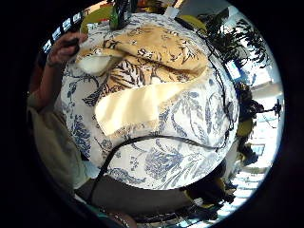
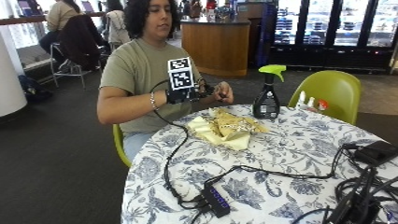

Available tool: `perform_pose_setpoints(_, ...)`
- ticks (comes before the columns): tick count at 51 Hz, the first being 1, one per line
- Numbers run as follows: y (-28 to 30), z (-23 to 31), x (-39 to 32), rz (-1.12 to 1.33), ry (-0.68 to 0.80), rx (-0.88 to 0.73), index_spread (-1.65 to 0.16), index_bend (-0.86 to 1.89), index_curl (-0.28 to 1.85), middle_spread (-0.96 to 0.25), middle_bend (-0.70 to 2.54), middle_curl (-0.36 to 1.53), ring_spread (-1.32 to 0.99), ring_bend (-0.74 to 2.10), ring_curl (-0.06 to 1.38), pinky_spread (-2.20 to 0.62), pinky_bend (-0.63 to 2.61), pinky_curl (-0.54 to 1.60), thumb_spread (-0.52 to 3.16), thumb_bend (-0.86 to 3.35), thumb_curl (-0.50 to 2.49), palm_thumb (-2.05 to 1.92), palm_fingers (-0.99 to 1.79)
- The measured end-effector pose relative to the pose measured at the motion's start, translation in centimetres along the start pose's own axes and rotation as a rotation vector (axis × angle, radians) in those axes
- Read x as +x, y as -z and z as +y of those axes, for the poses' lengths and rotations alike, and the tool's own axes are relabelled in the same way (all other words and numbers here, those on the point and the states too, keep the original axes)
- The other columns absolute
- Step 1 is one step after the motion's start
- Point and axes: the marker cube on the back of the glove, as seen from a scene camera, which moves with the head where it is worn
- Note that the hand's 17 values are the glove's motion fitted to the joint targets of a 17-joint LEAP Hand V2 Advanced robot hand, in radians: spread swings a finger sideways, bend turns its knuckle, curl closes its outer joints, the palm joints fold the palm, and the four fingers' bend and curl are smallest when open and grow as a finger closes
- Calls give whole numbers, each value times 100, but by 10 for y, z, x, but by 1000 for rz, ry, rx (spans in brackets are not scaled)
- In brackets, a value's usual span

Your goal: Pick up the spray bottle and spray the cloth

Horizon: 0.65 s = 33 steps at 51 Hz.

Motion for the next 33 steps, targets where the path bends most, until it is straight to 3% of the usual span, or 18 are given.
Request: perform_pose_setpoints(33, 5, -2, -2, 18, 18, 2, -43, 21, 38, -9, 19, 33, -14, 26, 31, 14, 15, 21, 104, -2, 33, 60, 27)
